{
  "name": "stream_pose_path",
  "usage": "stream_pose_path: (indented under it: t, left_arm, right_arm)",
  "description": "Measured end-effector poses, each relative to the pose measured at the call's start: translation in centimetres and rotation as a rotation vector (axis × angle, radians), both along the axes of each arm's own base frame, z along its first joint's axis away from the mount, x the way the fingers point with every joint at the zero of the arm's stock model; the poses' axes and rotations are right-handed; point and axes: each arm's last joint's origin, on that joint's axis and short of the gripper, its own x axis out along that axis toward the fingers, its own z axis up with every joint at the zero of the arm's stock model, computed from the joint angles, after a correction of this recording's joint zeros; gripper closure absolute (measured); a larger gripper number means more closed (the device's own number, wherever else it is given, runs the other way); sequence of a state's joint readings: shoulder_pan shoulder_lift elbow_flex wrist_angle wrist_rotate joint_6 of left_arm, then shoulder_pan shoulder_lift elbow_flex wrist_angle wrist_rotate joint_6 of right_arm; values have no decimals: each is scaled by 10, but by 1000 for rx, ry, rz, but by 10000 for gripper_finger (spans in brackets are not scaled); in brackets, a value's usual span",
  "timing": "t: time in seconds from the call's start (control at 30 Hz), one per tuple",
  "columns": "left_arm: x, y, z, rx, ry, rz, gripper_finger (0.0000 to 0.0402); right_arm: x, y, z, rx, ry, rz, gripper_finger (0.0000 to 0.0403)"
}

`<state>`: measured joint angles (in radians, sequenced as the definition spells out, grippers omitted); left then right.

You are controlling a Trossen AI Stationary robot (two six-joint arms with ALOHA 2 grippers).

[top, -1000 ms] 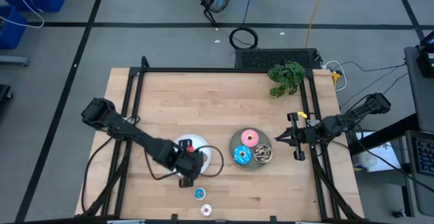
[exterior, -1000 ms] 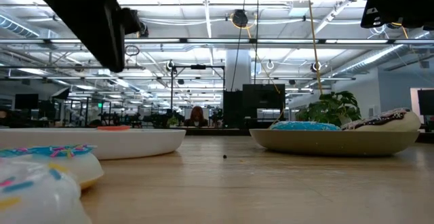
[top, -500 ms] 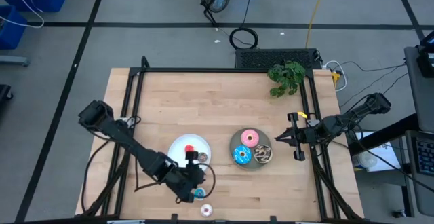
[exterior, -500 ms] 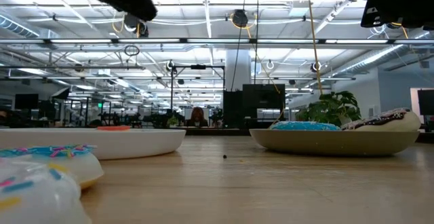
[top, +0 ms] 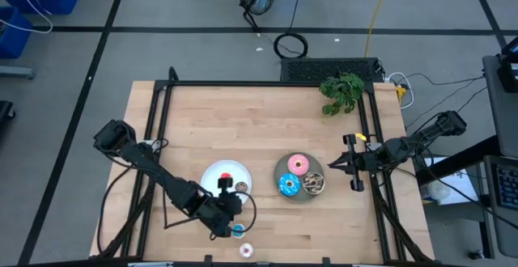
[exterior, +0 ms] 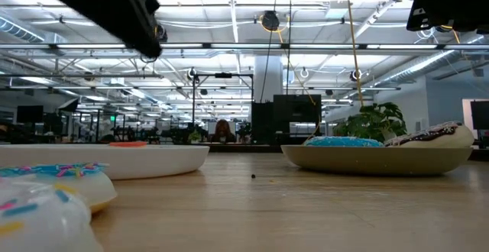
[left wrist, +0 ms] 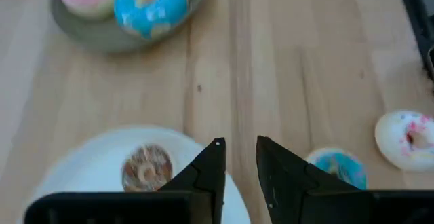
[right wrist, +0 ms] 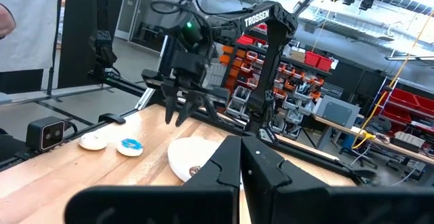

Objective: Pick & Place donuts
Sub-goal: Put the small blue donut on the white plate

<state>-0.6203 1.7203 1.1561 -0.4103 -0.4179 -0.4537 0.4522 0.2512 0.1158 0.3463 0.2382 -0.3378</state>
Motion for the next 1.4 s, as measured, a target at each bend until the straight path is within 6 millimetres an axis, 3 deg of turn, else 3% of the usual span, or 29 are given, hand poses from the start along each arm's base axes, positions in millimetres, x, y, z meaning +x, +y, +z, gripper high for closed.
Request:
stream_pose_path:
  t: [0.17,0.47,0.83,1.27,1.4]
  left_arm:
    - [0,1,-1,-69,34,14,314]
    - [0,-3,0,-33,15,-59,314]
    - [8,1,2,-204,35,-23,314]
    - [15,2,7,-151,-42,-113,314]
    - [23,4,3,-180,-57,-136,339]
  right_arm:
    - [0,0,0,-3,-1,0,403]
    - [0,0,0,-21,-4,-3,403]
    - [0,0,0,-40,-8,-6,403]
    - [0,0,0,-73,-15,-10,403]
    - [0,0,0,-74,-16,-10,403]
